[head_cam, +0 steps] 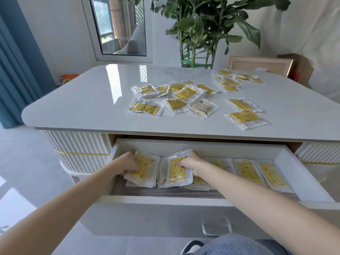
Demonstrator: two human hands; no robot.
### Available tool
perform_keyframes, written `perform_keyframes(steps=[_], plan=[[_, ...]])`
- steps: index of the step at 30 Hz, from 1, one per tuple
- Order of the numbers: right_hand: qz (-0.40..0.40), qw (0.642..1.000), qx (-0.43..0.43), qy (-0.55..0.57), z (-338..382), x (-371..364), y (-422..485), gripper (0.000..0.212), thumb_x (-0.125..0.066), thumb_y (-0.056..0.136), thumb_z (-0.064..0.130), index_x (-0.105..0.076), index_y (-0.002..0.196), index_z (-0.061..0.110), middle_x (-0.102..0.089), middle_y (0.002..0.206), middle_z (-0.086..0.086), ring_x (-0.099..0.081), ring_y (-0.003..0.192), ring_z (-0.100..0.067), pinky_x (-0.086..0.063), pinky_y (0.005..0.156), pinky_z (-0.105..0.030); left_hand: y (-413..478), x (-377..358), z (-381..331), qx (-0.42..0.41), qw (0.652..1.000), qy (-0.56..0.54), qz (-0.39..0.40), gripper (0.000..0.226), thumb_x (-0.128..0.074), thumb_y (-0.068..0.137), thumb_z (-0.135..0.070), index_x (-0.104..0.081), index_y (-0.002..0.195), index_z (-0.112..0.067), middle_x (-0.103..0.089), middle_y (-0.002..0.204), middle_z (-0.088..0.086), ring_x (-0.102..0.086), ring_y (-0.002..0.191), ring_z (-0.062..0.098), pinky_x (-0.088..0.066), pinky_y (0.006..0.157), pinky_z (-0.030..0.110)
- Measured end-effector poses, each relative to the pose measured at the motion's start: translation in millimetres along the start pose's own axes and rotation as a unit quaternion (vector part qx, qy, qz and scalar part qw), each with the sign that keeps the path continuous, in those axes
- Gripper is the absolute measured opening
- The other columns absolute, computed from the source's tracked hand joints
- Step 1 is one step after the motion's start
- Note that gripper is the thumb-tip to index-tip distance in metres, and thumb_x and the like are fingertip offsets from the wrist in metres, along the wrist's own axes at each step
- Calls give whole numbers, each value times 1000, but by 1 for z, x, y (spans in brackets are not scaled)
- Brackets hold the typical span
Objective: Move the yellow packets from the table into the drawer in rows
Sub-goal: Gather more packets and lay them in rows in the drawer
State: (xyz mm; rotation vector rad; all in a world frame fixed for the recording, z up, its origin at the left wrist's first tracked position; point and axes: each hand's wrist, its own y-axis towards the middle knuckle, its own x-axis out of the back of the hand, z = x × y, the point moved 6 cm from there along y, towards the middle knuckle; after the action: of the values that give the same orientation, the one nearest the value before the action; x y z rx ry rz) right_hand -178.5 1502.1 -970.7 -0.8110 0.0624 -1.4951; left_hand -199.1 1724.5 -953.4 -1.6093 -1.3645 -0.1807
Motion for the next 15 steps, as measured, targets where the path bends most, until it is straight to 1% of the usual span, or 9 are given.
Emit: perform_keyframes(steps=[2, 4, 6, 7, 9, 10, 12, 13, 15], plan=[[-15, 998, 18, -51, 0, 1, 4, 51, -77, 78, 12, -54, 123, 2, -63, 117, -10, -64, 107, -24, -54, 89, -31, -4, 3, -8, -46, 980, 183, -59, 43, -65, 84, -25, -49, 118, -5, -58, 120, 12, -61, 109, 27, -55, 84, 33], [-35, 994, 28, -101, 1, 4, 4, 50, -76, 80, 18, -54, 122, 2, -58, 110, -7, -61, 107, -22, -51, 85, -26, -4, 3, -13, -82, 948, 290, -102, 63, -62, 85, -36, -40, 134, -5, -49, 132, 10, -52, 120, 26, -48, 90, 31], [-51, 988, 38, -139, 1, 6, 4, 47, -77, 77, 24, -57, 116, 5, -59, 110, -8, -61, 106, -21, -52, 83, -28, -1, 1, -14, -91, 934, 326, -117, 74, -62, 84, -41, -32, 141, -4, -43, 138, 11, -47, 126, 26, -47, 95, 33], [-57, 984, 46, -159, 2, 7, 3, 43, -78, 76, 27, -59, 109, 8, -60, 109, -7, -62, 104, -22, -52, 79, -28, 0, -1, -14, -88, 931, 333, -120, 77, -62, 83, -41, -30, 141, -2, -42, 138, 12, -46, 126, 27, -47, 94, 33], [-53, 980, 57, -182, 3, 9, 2, 33, -75, 77, 29, -58, 99, 11, -59, 97, -3, -63, 95, -21, -48, 69, -26, -2, -3, -16, -78, 929, 337, -130, 77, -63, 83, -37, -25, 139, 0, -40, 135, 15, -49, 122, 30, -47, 86, 33], [-48, 981, 55, -180, 3, 10, 2, 28, -73, 79, 27, -57, 97, 12, -58, 93, -3, -62, 91, -20, -47, 67, -26, -4, -3, -19, -82, 925, 343, -141, 75, -63, 83, -33, -24, 139, -1, -39, 133, 15, -51, 119, 31, -47, 80, 32], [-34, 988, 45, -142, -1, 11, 5, 21, -68, 82, 19, -57, 97, 10, -60, 93, -5, -62, 89, -21, -52, 70, -28, -7, -5, -26, -125, 915, 353, -150, 68, -62, 83, -27, -27, 138, -8, -36, 133, 13, -49, 118, 32, -46, 76, 33], [-24, 994, 35, -104, -2, 10, 6, 21, -67, 82, 15, -59, 100, 8, -63, 98, -8, -64, 92, -23, -56, 76, -33, -7, -8, -28, -154, 912, 356, -135, 67, -62, 83, -28, -29, 140, -13, -33, 137, 10, -45, 122, 31, -47, 79, 34], [-2, 999, 15, -31, -3, 10, 7, 30, -69, 82, 10, -60, 111, 6, -66, 110, -13, -66, 100, -28, -57, 86, -41, -4, -16, -23, -189, 910, 364, -64, 77, -65, 81, -38, -25, 146, -27, -21, 149, 3, -28, 135, 30, -45, 95, 40]])
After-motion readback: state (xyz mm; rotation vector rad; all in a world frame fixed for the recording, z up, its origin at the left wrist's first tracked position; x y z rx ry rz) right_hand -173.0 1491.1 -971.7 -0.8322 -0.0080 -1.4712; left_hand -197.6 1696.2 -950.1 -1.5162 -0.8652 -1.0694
